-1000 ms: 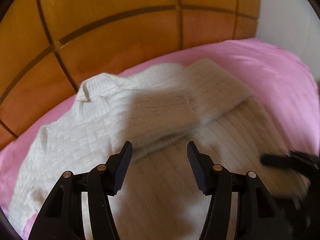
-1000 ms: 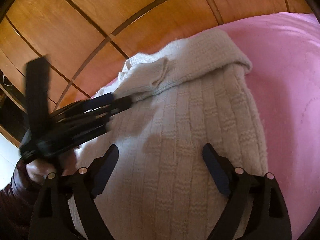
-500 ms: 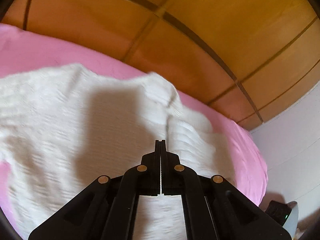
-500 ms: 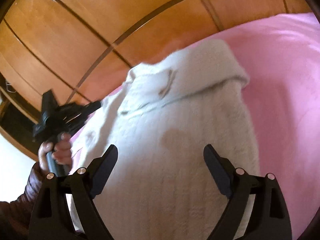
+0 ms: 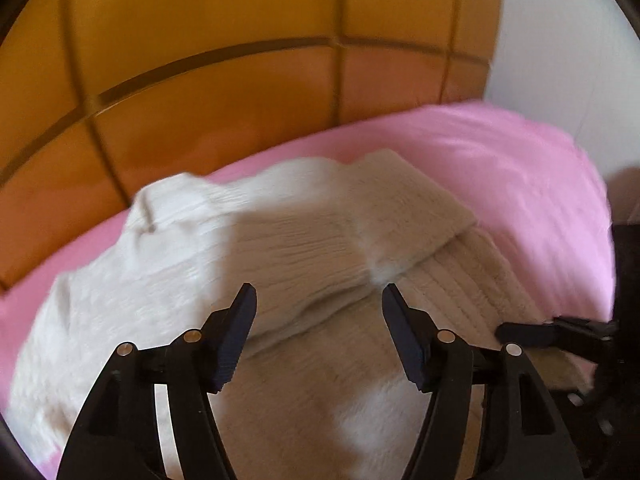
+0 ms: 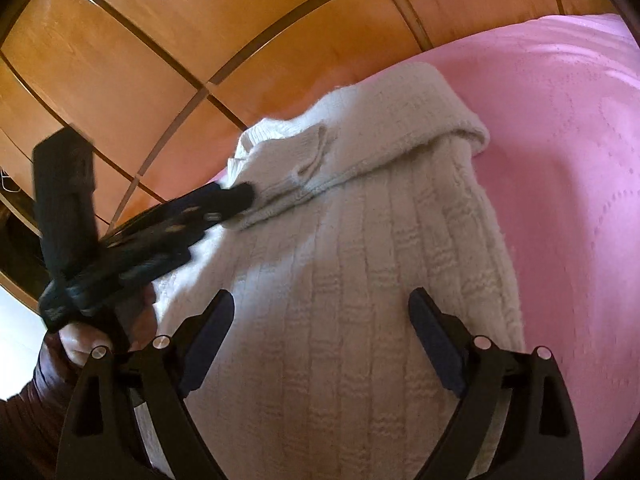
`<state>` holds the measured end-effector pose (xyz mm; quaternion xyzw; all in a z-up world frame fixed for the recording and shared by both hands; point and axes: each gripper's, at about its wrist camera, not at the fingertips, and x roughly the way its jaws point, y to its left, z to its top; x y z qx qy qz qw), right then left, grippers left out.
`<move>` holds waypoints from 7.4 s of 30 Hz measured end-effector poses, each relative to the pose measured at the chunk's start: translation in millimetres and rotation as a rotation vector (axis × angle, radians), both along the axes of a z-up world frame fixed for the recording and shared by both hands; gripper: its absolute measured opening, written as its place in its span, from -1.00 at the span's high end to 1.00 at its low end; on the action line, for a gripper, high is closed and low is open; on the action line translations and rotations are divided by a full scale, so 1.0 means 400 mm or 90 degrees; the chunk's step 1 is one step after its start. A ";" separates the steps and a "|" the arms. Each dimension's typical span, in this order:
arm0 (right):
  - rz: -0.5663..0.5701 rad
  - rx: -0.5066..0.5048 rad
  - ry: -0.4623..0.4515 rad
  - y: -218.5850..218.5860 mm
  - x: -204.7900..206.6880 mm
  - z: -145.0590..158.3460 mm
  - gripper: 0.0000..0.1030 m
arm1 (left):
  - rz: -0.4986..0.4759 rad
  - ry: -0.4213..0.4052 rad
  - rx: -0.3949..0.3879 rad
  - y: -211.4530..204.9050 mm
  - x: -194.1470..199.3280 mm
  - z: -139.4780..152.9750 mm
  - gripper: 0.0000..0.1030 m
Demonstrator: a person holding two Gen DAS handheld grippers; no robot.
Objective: Fold small clothes
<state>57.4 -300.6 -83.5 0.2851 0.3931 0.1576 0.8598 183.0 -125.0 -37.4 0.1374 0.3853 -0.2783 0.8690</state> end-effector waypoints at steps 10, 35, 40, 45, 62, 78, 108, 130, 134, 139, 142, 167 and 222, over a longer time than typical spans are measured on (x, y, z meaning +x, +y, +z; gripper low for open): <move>0.011 0.023 -0.014 -0.013 -0.013 0.023 -0.72 | 0.160 0.118 -0.210 0.160 0.116 -0.003 0.92; -0.024 -0.226 0.010 0.121 0.244 0.012 -0.61 | 0.480 0.184 -0.359 0.701 0.044 -0.095 0.90; -0.027 -0.234 -0.024 0.152 0.165 0.055 -0.67 | 0.519 0.136 -0.360 0.834 -0.062 -0.045 0.24; 0.011 -0.262 -0.033 0.234 0.090 0.038 -0.77 | 0.640 0.106 -0.398 1.028 -0.188 -0.040 -0.45; 0.023 -0.352 -0.046 0.341 0.059 -0.021 -0.96 | 0.959 0.064 -0.625 1.564 -0.410 -0.131 -0.27; 0.023 -0.359 -0.048 0.340 0.063 -0.024 -0.97 | 0.706 0.026 -0.593 1.334 -0.249 0.069 0.88; 0.233 -0.072 0.049 0.615 0.248 0.023 0.14 | 0.383 0.162 -0.329 0.727 -0.299 -0.074 0.28; -0.025 -0.133 -0.105 0.209 0.335 0.298 0.89 | 0.375 0.148 -0.271 0.694 -0.293 -0.101 0.27; -0.071 -0.141 -0.041 0.135 0.356 0.201 0.89 | 0.374 0.147 -0.265 0.685 -0.293 -0.101 0.27; -0.119 -0.170 0.037 0.070 0.370 0.080 0.89 | 0.384 0.176 -0.276 0.692 -0.273 -0.080 0.27; -0.117 -0.180 0.058 0.057 0.374 0.029 0.89 | 0.388 0.187 -0.301 0.707 -0.256 -0.054 0.27; -0.022 -0.272 -0.019 0.205 0.316 0.039 -0.25 | 0.467 0.311 -0.550 0.911 0.260 -0.118 -0.34; -0.101 -0.296 0.037 0.145 0.311 0.038 -0.51 | 0.455 0.014 -0.100 0.591 -0.154 0.046 0.00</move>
